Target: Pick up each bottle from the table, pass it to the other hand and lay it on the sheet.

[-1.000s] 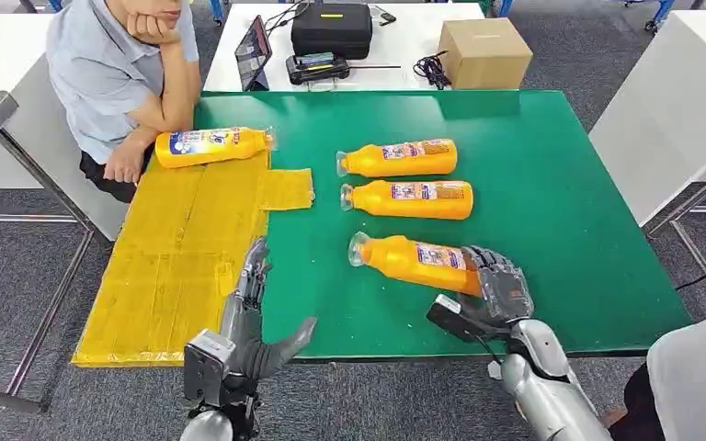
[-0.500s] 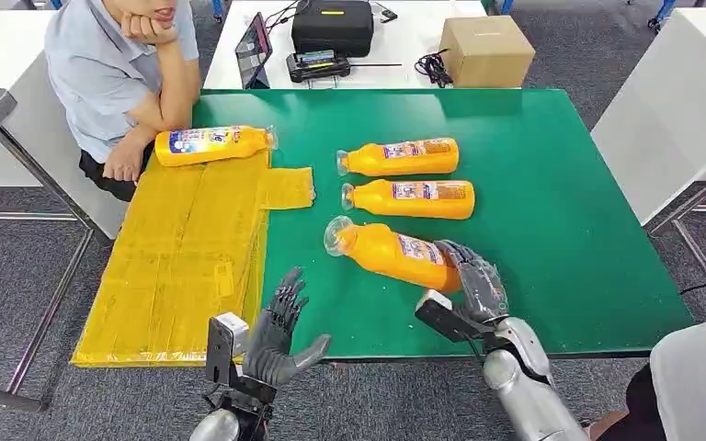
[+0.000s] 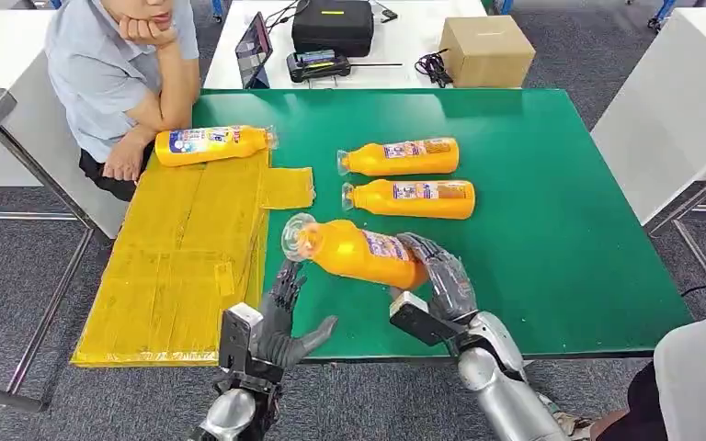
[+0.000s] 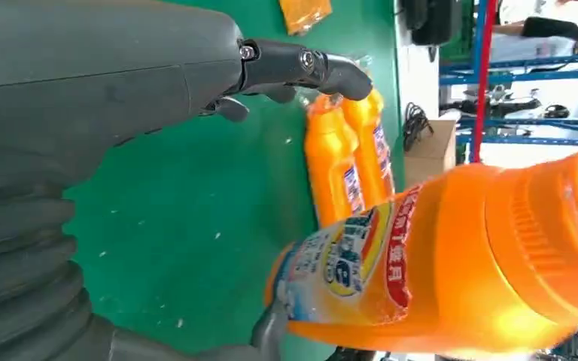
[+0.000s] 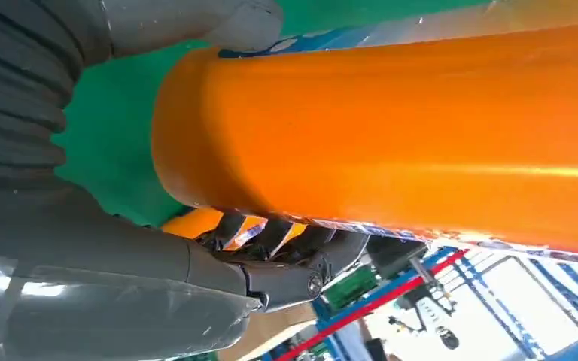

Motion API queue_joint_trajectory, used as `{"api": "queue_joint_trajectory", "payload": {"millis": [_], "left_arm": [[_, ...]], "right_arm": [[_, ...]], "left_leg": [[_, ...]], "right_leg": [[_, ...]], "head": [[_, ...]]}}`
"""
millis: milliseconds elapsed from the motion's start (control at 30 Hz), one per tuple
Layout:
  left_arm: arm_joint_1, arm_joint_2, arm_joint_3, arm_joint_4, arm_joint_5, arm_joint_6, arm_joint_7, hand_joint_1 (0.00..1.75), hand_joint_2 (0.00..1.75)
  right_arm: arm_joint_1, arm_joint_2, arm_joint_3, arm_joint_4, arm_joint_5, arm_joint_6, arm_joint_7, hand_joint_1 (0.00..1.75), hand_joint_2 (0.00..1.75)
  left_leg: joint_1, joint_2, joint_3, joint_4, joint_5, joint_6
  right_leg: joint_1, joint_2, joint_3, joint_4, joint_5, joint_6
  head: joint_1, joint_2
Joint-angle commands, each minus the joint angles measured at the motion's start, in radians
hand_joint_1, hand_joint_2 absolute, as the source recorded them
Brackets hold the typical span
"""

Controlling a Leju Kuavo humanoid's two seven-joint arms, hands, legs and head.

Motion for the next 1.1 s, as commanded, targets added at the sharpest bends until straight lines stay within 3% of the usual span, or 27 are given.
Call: {"api": "queue_joint_trajectory", "payload": {"millis": [33,1100], "left_arm": [[-0.058,-0.012,0.018,0.06,0.041,-0.029,-0.027,0.0,1.75],[-0.117,-0.029,0.013,0.048,0.086,0.017,-0.055,0.0,1.75]], "right_arm": [[-0.042,0.003,0.083,0.008,-0.02,0.019,0.008,1.75,1.75],[-0.11,0.059,0.174,0.143,-0.023,0.039,0.044,1.75,1.75]], "left_leg": [[0.001,0.001,0.001,0.0,-0.001,-0.001],[0.001,0.001,0.001,0.0,-0.001,-0.002]], "right_leg": [[0.001,0.001,0.001,0.0,0.0,-0.002],[0.001,0.001,0.001,0.0,0.0,-0.002]], "head": [[0.0,0.0],[0.0,0.0]]}}
